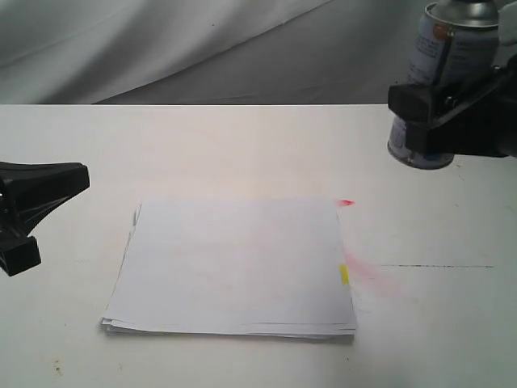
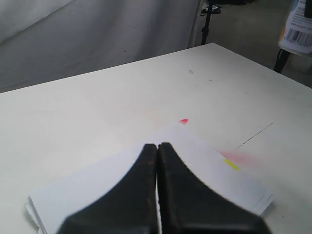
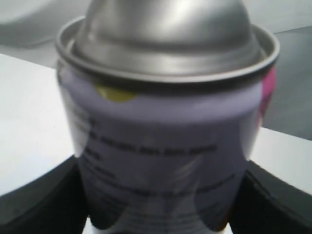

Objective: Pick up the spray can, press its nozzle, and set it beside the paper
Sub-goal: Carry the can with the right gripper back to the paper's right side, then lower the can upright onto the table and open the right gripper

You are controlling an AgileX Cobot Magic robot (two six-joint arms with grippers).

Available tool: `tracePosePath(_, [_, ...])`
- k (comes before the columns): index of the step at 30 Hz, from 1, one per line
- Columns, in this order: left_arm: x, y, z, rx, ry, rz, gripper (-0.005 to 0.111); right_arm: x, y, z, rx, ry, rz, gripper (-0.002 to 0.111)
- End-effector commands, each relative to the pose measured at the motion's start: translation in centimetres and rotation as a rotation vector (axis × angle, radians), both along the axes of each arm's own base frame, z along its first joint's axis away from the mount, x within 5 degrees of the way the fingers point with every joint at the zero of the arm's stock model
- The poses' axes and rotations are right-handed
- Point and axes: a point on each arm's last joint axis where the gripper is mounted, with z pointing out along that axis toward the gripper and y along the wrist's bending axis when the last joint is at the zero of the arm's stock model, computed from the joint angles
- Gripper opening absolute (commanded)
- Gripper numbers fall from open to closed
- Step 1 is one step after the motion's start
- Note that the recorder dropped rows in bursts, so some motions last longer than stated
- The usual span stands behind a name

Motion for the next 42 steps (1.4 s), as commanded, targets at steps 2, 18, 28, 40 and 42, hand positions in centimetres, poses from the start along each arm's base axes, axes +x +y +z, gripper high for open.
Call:
tracePosePath(2, [-0.1, 0.0, 0.1, -0.015, -0.005, 0.008, 0.0, 1.9, -0.4, -0.2, 0.007, -0.079, 0.0, 0.0])
tracePosePath(18, [-0.1, 0.0, 0.1, -0.015, -0.005, 0.008, 0.0, 3.9, -0.7, -11.3, 0.055, -0.066, -0.051, 0.0])
tracePosePath(28, [-0.1, 0.0, 0.1, -0.015, -0.005, 0.008, 0.0, 5.1, -0.9, -15.5, 0.078, -0.068, -0.088, 0.0])
tracePosePath(40, [-0.1, 0.0, 0.1, -0.015, -0.005, 0.008, 0.0, 4.8, -1.3, -18.1, 0.085, 0.011, -0.146, 0.0])
tracePosePath(42, [-0.1, 0.0, 0.1, -0.015, -0.005, 0.008, 0.0, 4.6, -1.6, -18.3, 0.091, 0.024, -0.176, 0.0])
